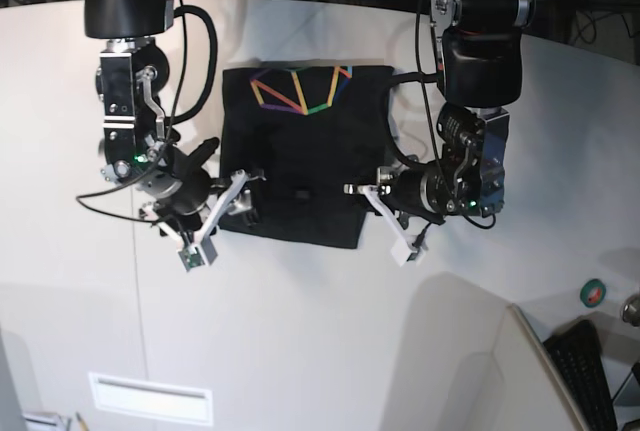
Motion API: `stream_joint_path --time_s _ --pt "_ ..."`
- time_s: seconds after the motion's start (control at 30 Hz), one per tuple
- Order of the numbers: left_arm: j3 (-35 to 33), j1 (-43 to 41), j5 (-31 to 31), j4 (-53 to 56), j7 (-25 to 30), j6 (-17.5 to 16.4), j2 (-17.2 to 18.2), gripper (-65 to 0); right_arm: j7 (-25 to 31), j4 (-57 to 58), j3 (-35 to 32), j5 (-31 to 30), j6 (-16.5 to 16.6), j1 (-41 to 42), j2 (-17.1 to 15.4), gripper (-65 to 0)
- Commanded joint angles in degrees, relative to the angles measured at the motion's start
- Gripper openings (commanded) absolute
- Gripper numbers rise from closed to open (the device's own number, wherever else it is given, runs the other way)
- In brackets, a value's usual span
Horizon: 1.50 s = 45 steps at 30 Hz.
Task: Layout the t-shirt on the table in an organized manner, then fold the t-shirt properly
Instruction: 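Grasp the shirt sides with both grippers, then lift the shirt with both grippers and lay it flat, print up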
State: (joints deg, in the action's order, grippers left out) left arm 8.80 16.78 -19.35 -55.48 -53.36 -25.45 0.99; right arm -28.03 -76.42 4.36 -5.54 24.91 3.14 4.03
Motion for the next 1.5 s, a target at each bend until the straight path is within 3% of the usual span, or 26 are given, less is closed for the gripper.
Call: stream_joint_path --time_s 0.0,0.57,0.67,0.8,1.07,1.47 --pt "0.0 1.3 -0.6 -1.0 0.5 -0.3 0.0 -65.0 1.6 -0.9 0.6 -0.5 -0.1 1.4 0.2 -26.0" --pt "0.0 -0.1 -0.6 -1.0 0.5 -0.3 -0.1 -65.0 1.6 11.2 1.2 -0.3 -0.2 6.8 -0.2 -26.3" --pt "-0.1 0.0 -0.6 -1.0 0.5 -0.3 -0.1 -65.0 1.7 14.3 1.2 -0.4 -0.2 8.5 -0.3 -36.6" --pt "0.0 0.0 -0.6 -1.1 0.5 -0.3 -0.2 -65.0 1.7 15.0 1.2 -0.7 -0.2 9.0 -1.2 -65.0" --pt "-0.1 -1.7 -0.6 -9.5 -1.8 -0.3 -1.5 -65.0 1.7 10.6 1.3 -0.7 -0.1 6.8 -1.3 -65.0" --pt "-0.2 0.2 -0.6 -10.2 -2.4 -0.3 -4.3 -65.0 1.4 -4.6 1.3 -0.6 -0.1 -1.2 -1.4 -65.0"
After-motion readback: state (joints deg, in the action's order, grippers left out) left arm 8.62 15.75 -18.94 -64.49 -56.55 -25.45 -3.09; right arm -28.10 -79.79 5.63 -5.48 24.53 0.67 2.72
